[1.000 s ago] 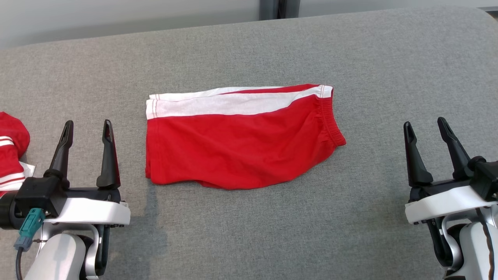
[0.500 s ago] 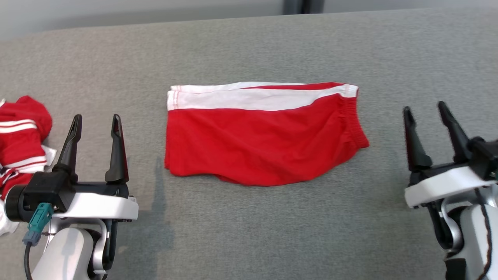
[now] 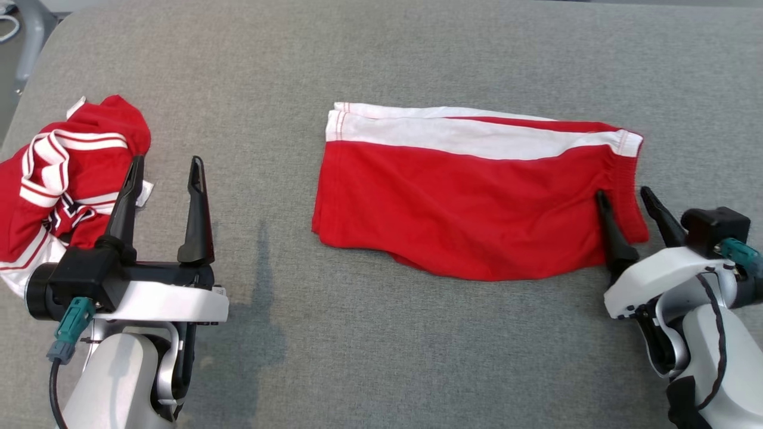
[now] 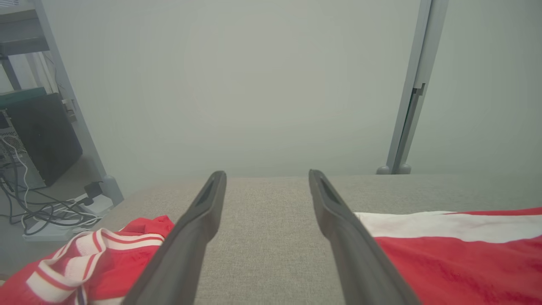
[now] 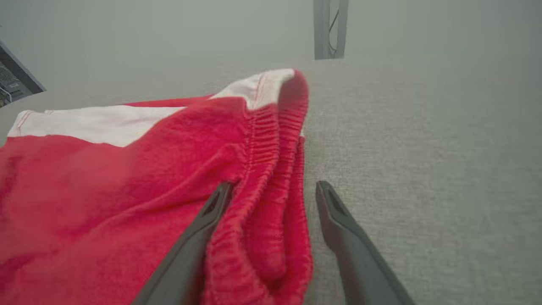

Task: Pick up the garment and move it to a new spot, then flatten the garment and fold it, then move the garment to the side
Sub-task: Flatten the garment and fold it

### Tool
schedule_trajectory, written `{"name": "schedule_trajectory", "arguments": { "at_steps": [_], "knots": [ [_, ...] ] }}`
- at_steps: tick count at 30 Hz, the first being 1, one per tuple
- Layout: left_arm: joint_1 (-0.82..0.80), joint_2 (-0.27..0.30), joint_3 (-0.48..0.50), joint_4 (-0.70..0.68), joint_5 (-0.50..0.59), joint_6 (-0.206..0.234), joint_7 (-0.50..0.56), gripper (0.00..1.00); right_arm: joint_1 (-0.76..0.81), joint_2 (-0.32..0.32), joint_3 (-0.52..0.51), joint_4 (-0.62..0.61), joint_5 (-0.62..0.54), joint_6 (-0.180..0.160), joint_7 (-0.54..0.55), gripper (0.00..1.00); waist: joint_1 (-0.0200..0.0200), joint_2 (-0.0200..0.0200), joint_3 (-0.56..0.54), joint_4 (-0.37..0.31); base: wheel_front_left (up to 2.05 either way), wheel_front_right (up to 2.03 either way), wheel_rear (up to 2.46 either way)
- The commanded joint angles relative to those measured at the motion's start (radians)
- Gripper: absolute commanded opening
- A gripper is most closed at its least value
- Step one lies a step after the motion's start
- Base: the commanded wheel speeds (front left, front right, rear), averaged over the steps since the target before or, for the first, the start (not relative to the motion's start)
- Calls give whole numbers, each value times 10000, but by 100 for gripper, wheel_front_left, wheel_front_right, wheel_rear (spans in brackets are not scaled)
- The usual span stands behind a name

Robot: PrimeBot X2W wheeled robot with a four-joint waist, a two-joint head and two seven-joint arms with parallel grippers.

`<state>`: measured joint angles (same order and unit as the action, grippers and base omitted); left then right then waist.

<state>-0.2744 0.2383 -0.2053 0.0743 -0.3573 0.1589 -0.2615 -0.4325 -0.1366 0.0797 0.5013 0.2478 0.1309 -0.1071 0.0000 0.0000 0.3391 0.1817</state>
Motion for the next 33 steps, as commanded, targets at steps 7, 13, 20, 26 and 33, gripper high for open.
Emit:
{"name": "schedule_trajectory", "arguments": {
  "at_steps": [7,13,20,26,33],
  "knots": [
    [-206,-243,252,5,348,-282,-35,100,-289,26,-1,1001,925,-3,-49,100,0,0,226,47,0,0,0],
    [-248,-376,420,86,479,-473,-35,100,-347,78,690,1205,2584,-1,233,27,0,0,277,-188,0,0,0],
    [-215,-397,646,66,651,-544,-34,100,-141,-693,1180,954,3313,-15,-119,0,0,0,267,-626,0,0,0],
    [-112,-437,772,-18,705,-627,-36,100,14,-1194,962,660,3364,-14,-471,0,0,0,200,-991,0,0,0],
    [-73,-436,838,-38,765,-707,-36,100,327,-1616,42,432,3299,-5,-463,0,0,0,116,-1230,0,0,0]
  ]
}}
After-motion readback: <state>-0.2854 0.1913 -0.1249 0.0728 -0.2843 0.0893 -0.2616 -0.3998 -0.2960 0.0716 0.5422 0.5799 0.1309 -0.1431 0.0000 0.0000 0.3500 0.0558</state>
